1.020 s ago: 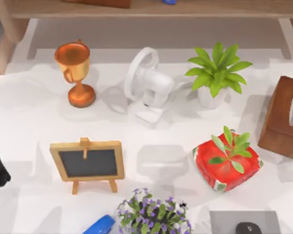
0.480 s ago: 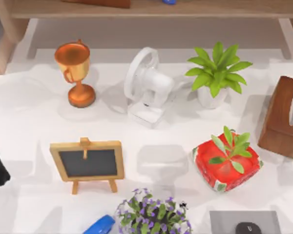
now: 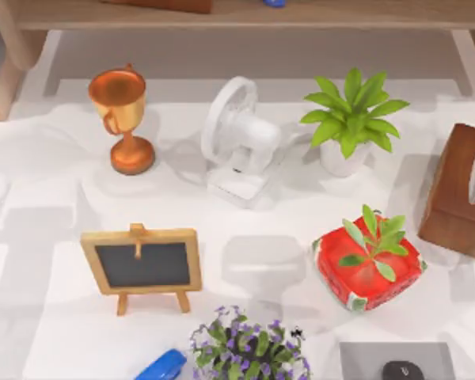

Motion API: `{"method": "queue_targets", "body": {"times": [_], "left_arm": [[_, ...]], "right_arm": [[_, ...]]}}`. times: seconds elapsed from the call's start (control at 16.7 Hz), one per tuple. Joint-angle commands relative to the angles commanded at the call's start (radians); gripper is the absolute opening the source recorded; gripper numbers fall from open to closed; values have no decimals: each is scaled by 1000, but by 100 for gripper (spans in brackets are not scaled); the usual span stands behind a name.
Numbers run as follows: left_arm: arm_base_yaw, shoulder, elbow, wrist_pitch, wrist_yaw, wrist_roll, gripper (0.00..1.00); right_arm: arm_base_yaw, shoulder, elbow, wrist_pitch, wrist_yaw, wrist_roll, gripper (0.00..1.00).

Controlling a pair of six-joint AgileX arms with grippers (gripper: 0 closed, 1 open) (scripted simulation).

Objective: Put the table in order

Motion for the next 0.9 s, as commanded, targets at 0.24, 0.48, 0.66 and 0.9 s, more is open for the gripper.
{"method": "queue_targets", "body": {"times": [0.24,0.48,0.66,0.9], "left_arm": [[-112,381,416,-27,-100,0,100],[-234,788,858,-56,-203,-1,100],[-319,1080,1175,-75,-276,0,100],[-409,1401,1525,-96,-357,1,100]], "right_arm": [[0,0,0,0,0,0,100],[0,0,0,0,0,0,100],[0,0,0,0,0,0,100],[0,0,0,0,0,0,100]]}}
